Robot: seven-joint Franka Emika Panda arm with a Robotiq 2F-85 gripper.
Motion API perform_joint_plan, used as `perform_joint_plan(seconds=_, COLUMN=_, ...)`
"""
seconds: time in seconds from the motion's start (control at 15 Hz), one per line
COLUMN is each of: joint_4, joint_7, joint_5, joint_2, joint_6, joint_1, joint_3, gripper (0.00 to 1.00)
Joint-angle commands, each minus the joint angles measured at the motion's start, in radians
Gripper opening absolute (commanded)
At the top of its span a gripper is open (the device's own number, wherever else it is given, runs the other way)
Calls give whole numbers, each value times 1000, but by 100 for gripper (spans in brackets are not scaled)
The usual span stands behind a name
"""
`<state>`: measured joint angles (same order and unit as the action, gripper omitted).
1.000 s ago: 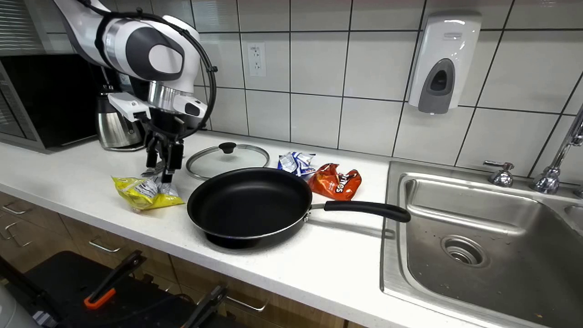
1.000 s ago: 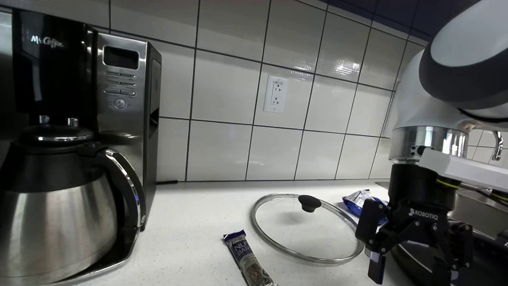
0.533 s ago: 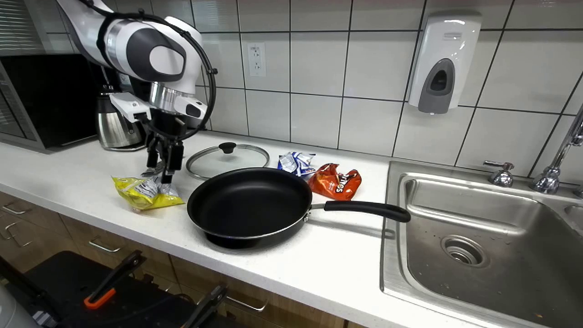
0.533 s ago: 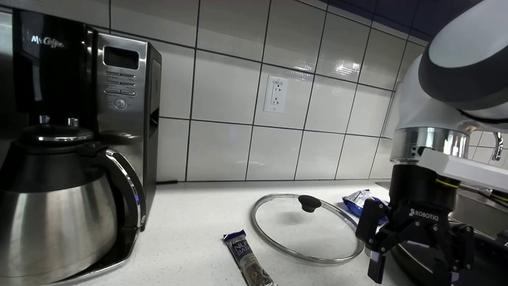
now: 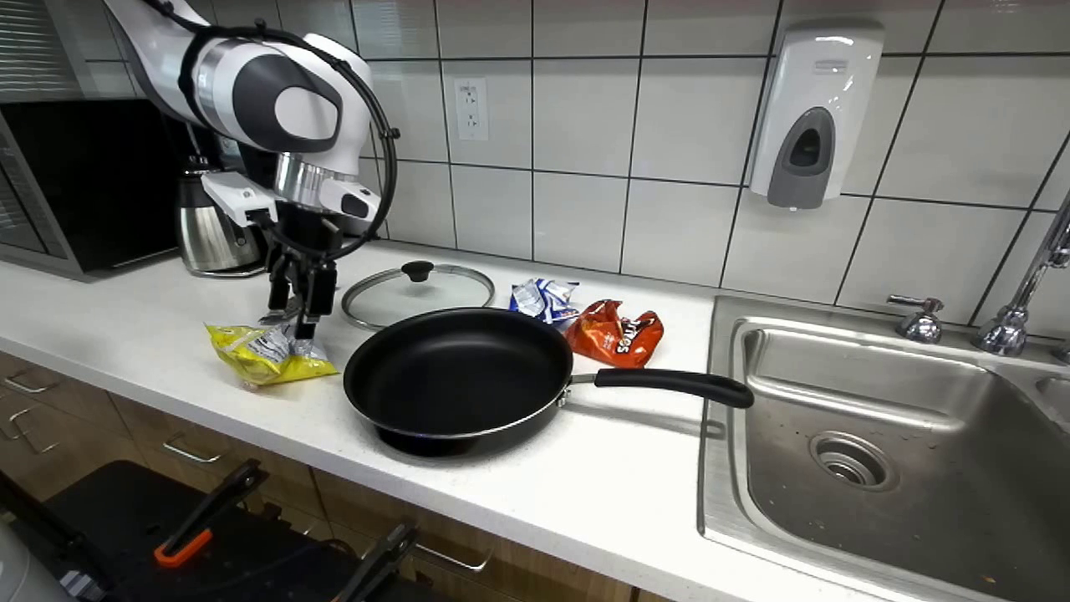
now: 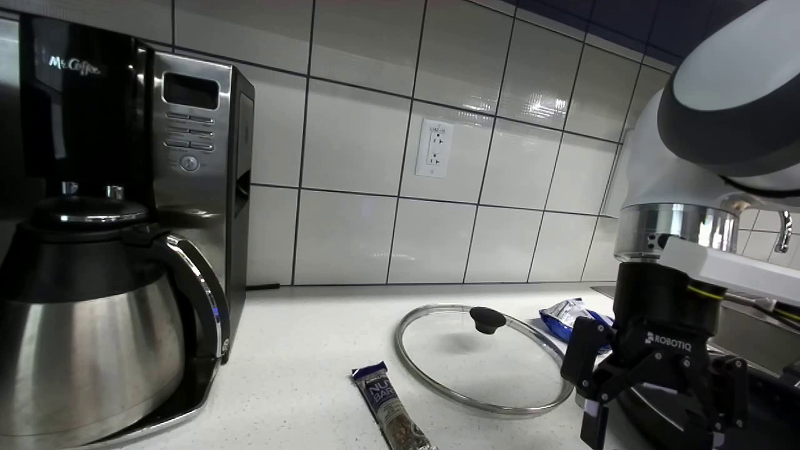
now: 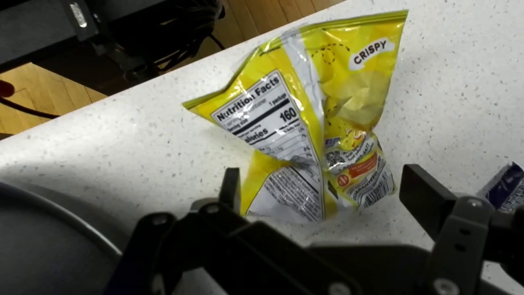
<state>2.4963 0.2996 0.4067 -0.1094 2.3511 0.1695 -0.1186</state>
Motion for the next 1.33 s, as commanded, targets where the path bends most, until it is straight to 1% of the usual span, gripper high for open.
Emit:
perform_joint_plan(seconds=0.0, joint_4=-6, joint_7=-34, joint_5=19, joint_2=0, joint_6=-25, joint_1=-16, joint_3=-10, gripper=72)
perform_joint_plan(seconds=0.07, joint_4=-7, joint_7=-37, joint_5=21, joint_2=-2, joint_6=-26, joint_1=-17, joint_3=-11, gripper=66)
perform_joint_plan(seconds=0.13, joint_4=-8, joint_7=-41, joint_5=24, joint_2=-4, joint_6=-26, joint_1=-17, joint_3=-11, gripper=56)
perform_joint_plan(seconds=0.27, joint_4=-8, joint_7=-47, joint_5=26, joint_2=-9, joint_6=-26, joint_1=-17, joint_3=-12, gripper=40)
perform_joint_plan(seconds=0.6, joint_4=-10, joint_7=-57, joint_5=28, joint_2=-17, joint_6=-29, joint_1=-20, joint_3=-11, gripper=3)
perform_joint_plan(seconds=0.67, joint_4=-11, joint_7=-58, joint_5=26, joint_2=-17, joint_6=-30, joint_1=-20, joint_3=-10, gripper=0)
perform_joint_plan(seconds=1.13, joint_4=-23, joint_7=-72, joint_5=2, joint_2=19, joint_6=-80, joint_1=-24, joint_3=-4, gripper=0)
perform_joint_plan(seconds=1.27, joint_4=-28, joint_7=-121, joint_5=26, joint_2=50, joint_6=-100, joint_1=-31, joint_3=-7, gripper=0)
